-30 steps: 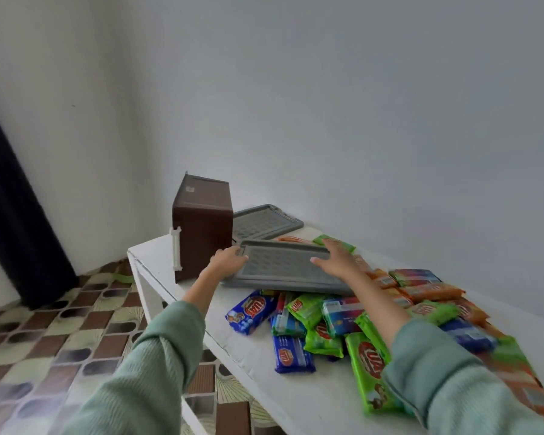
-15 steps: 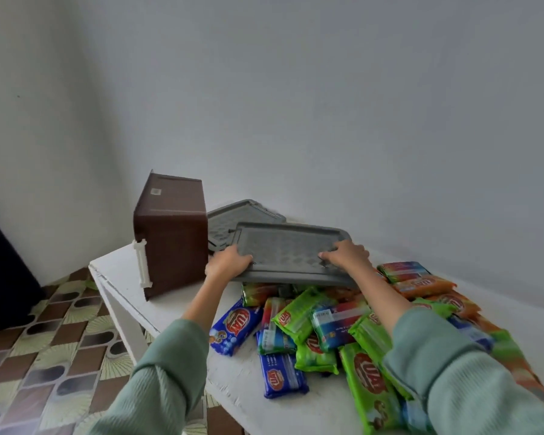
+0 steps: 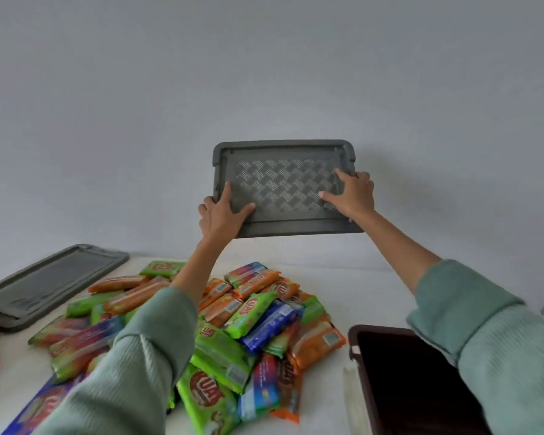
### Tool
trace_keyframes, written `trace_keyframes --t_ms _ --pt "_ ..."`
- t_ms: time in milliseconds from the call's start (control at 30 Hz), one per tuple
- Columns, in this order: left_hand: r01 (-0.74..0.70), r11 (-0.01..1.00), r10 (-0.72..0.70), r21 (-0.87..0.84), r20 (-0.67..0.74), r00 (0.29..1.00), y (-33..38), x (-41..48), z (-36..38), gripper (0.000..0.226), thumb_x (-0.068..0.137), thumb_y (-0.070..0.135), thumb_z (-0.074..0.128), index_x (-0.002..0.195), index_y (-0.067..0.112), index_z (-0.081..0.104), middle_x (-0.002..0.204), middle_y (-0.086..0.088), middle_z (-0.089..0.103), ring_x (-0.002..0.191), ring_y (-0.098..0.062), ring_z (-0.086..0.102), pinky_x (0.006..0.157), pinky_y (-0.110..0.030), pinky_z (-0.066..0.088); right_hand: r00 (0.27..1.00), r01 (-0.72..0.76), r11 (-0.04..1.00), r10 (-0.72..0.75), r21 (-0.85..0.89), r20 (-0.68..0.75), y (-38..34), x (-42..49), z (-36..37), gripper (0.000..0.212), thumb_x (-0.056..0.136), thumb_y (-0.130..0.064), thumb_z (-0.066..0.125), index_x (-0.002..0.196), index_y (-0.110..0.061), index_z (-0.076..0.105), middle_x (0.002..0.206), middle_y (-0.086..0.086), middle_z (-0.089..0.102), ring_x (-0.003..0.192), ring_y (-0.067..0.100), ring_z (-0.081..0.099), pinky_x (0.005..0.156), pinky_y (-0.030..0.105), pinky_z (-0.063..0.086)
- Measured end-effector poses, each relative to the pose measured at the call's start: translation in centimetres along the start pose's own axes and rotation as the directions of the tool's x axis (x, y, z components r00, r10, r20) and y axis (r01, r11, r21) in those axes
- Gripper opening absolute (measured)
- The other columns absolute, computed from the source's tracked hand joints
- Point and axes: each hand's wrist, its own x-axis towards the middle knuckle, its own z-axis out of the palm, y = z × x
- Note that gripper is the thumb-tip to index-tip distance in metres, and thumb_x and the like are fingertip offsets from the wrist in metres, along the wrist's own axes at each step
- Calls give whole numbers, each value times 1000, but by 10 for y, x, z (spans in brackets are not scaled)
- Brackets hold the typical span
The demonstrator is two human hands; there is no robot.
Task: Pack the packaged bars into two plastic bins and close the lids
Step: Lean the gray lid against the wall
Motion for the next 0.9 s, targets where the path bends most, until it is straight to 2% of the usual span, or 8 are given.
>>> trace_keyframes --t_ms 167,367,533,633,733,900 --pt "-112 993 114 -50 45 993 101 -13 84 88 79 56 60 147 33 10 139 -18 25 129 -36 29 105 -48 29 993 -85 996 83 -16 -82 106 -1 -70 71 85 -39 63 145 -20 30 142 20 22 133 37 22 107 41 31" --pt "-113 989 129 -90 200 971 158 -29 168 104 74 47 71 147 38 -2 135 -19 21 123 -41 36 105 -51 35 985 -140 990 137 -28 -101 207 -2 -102 80 80 -33 70 146 -22 27 142 17 20 134 34 22 108 38 31" --pt "-71 997 66 4 303 951 163 -32 224 114 75 42 73 143 41 -19 136 -23 14 118 -43 40 101 -54 39 988 -148 987 146 -67 -43 261 6 -89 93 76 -26 75 149 -22 17 138 17 20 130 33 27 106 37 34" --pt "-62 995 34 75 327 944 155 -33 244 118 75 40 74 140 42 -25 131 -23 16 106 -43 47 95 -53 44 988 -147 985 149 -88 25 283 9 -69 101 75 -19 76 150 -23 8 135 19 20 126 34 30 104 38 36" --pt "-59 987 10 147 316 949 145 -31 260 120 74 40 74 140 40 -26 125 -22 20 95 -39 50 90 -49 48 989 -104 986 116 -133 88 298 14 -53 109 73 -16 78 150 -22 1 132 21 20 121 35 34 102 36 38" --pt "-49 975 -20 217 303 953 133 -23 281 119 75 39 73 143 34 -24 125 -23 22 80 -29 46 92 -43 48 992 -64 987 79 -146 100 310 31 -34 112 72 -13 79 150 -23 -2 131 19 22 118 31 36 101 32 38"
